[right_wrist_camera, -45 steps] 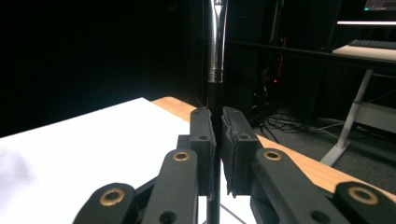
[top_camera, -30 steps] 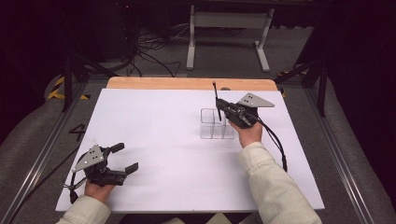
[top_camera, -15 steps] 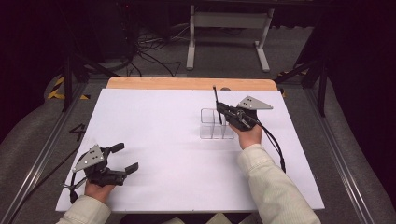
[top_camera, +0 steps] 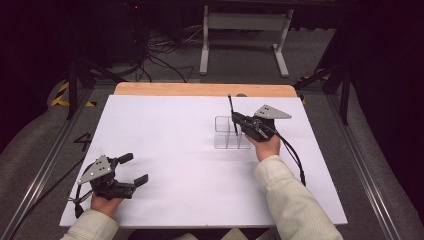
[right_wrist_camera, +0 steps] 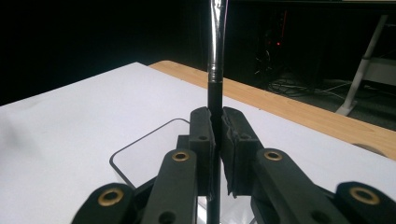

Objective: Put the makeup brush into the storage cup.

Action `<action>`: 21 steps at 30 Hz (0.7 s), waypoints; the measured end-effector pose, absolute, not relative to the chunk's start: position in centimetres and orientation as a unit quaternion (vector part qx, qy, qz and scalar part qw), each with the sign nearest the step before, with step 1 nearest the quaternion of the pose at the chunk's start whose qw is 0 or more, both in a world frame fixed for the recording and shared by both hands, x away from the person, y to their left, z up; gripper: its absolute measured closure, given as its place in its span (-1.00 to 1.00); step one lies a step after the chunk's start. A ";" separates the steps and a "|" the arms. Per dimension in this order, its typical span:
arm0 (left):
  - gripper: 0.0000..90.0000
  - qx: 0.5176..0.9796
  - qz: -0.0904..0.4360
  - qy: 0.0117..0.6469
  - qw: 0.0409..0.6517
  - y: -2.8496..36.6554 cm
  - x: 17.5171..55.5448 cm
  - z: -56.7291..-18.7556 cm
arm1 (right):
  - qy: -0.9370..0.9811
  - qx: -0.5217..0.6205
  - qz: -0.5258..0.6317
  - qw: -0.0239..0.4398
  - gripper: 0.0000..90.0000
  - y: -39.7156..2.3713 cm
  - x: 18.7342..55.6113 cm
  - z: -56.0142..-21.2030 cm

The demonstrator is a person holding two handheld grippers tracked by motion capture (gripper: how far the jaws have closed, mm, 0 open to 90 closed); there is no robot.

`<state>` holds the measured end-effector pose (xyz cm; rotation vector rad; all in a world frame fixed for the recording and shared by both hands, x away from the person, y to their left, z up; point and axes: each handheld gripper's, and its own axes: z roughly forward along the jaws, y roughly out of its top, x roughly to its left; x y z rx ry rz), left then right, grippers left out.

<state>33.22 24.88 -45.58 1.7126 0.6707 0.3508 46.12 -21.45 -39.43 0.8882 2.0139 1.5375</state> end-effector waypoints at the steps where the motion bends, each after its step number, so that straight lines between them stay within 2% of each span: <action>1: -0.91 0.737 0.150 0.288 0.593 24.9 33.2 -45.6 | 0.730 0.324 0.558 0.226 0.85 -21.5 46.1 -39.5; 3: -0.91 0.737 0.150 0.288 0.593 24.9 33.2 -45.6 | 0.729 0.324 0.560 0.223 0.76 -21.6 46.1 -39.5; 7: -0.91 0.736 0.150 0.288 0.593 24.9 33.2 -45.6 | 0.718 0.331 0.570 0.225 0.12 -21.9 46.1 -39.1; 10: -0.91 0.736 0.151 0.288 0.593 24.9 33.2 -45.6 | 0.708 0.340 0.577 0.225 -0.25 -22.4 45.9 -38.6; 15: -0.91 0.736 0.150 0.288 0.593 24.9 33.2 -45.6 | 0.712 0.332 0.573 0.233 -0.49 -23.0 45.3 -37.7; 21: -0.91 0.736 0.150 0.289 0.594 24.9 33.2 -45.6 | 0.719 0.316 0.574 0.233 -0.62 -23.2 44.3 -36.8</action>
